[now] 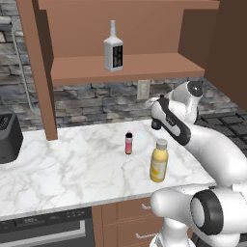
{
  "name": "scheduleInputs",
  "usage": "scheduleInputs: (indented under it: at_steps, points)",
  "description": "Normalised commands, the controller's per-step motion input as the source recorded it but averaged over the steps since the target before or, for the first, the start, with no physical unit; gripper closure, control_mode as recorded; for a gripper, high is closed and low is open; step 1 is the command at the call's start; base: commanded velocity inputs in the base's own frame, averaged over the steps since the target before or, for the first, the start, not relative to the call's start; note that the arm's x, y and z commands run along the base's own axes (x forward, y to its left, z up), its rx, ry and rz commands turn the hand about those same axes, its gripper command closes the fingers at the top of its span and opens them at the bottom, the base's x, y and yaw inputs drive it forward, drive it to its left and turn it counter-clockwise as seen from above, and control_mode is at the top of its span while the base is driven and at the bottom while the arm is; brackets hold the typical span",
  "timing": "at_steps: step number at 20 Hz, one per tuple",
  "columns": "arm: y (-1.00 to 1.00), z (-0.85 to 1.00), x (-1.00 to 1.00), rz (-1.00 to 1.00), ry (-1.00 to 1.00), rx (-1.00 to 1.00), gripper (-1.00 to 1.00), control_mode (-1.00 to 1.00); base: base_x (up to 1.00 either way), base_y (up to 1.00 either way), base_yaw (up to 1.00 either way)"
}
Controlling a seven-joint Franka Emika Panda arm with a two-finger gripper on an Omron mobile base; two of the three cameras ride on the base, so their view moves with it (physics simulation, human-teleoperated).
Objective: Sort all alcoholic drinks to one cabinet, and non-alcoholic drinks to the other.
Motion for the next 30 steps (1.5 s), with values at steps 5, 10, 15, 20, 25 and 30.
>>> scheduleInputs:
  at_steps: [5, 10, 15, 20, 25, 30]
  points:
    - [0.00, 0.53, -0.79, 0.00, 0.00, 0.00, 1.00, -1.00, 0.00, 0.00, 0.00]
    - [0.00, 0.69, -0.69, 0.00, -0.01, 0.00, 1.00, -1.00, 0.00, 0.00, 0.00]
    - [0.06, 0.81, -0.31, 0.00, -0.08, 0.00, 1.00, -1.00, 0.00, 0.00, 0.00]
    - [0.14, 0.80, 0.00, 0.00, -0.10, 0.00, 1.00, -1.00, 0.00, 0.00, 0.00]
    - [0.07, 0.69, 0.00, 0.00, -0.05, 0.00, 1.00, -1.00, 0.00, 0.00, 0.00]
    - [0.01, 0.54, 0.00, 0.00, -0.07, 0.00, 1.00, -1.00, 0.00, 0.00, 0.00]
